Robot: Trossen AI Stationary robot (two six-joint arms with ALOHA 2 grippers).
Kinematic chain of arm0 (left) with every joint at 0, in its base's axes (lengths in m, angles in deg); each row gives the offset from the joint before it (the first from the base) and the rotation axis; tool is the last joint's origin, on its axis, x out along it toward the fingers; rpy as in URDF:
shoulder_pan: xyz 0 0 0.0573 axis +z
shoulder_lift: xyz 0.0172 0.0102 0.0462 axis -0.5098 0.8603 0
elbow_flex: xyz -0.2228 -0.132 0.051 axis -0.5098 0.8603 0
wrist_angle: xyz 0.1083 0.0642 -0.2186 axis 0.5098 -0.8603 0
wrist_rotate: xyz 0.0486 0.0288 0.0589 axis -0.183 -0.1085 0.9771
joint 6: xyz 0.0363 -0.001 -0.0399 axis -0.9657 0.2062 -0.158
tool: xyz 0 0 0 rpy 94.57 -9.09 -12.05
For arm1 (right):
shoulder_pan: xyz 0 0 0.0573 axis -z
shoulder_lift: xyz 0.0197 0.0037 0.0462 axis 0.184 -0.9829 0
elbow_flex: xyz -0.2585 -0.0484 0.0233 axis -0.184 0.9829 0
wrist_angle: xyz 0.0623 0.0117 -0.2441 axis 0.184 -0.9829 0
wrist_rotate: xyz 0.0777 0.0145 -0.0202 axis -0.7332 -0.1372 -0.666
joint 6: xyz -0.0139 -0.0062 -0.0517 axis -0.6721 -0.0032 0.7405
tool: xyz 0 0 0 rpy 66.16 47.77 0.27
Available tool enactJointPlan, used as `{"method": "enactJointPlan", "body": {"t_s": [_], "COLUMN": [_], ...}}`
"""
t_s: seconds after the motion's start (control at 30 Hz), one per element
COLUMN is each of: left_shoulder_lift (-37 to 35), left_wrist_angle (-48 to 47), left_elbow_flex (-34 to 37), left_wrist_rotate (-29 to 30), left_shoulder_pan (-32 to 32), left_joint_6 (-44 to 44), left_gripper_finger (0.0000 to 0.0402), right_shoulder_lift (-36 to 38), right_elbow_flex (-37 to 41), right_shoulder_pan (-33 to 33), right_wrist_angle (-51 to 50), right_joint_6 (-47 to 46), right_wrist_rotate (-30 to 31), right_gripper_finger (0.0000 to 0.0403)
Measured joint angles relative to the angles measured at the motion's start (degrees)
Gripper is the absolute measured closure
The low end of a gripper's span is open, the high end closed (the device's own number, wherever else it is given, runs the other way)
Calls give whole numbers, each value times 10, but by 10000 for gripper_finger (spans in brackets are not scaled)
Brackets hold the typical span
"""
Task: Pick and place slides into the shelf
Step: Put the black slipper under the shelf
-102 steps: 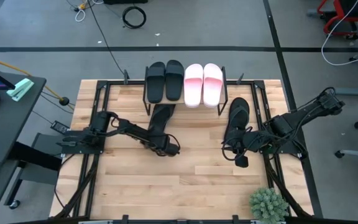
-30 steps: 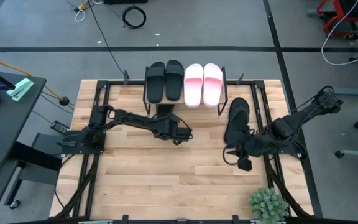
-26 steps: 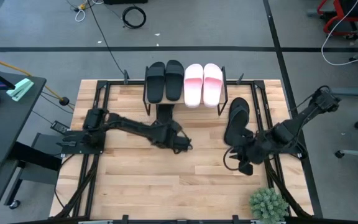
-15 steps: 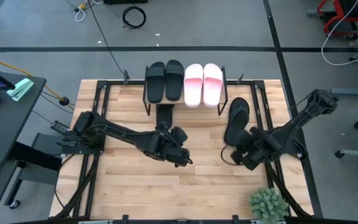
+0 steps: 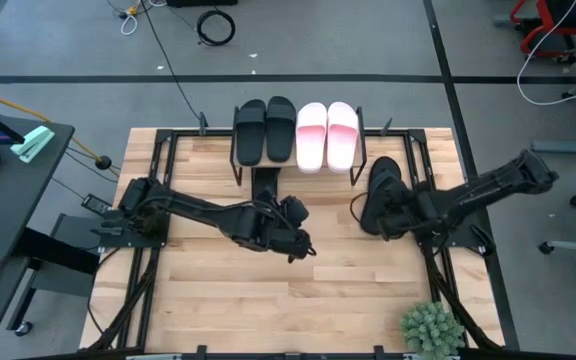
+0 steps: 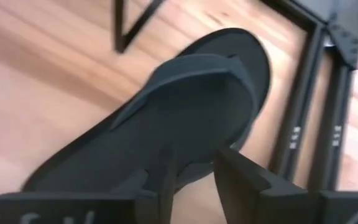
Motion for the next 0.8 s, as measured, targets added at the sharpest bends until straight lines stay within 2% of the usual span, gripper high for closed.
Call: {"method": "enactJointPlan", "body": {"t_s": [0.33, 0.5, 0.63, 0.8], "left_shoulder_lift": [0, 1, 1, 1], "left_wrist_angle": [0, 0, 0, 0], "left_elbow_flex": [0, 0, 0, 0], "left_wrist_rotate": [0, 0, 0, 0], "left_shoulder_pan": [12, 11, 8, 5], "left_joint_6": [5, 5, 5, 6], "left_gripper_finger": [394, 377, 381, 396], "right_shoulder_lift": [0, 0, -1, -2], "right_elbow_flex": [0, 0, 0, 0], "right_shoulder_pan": [170, 242, 273, 278], "right_wrist_angle": [2, 9, 36, 87], "right_joint_6": [171, 189, 206, 237], "right_wrist_rotate": [2, -25, -52, -52], "right_gripper_finger": [231, 216, 216, 221]}}
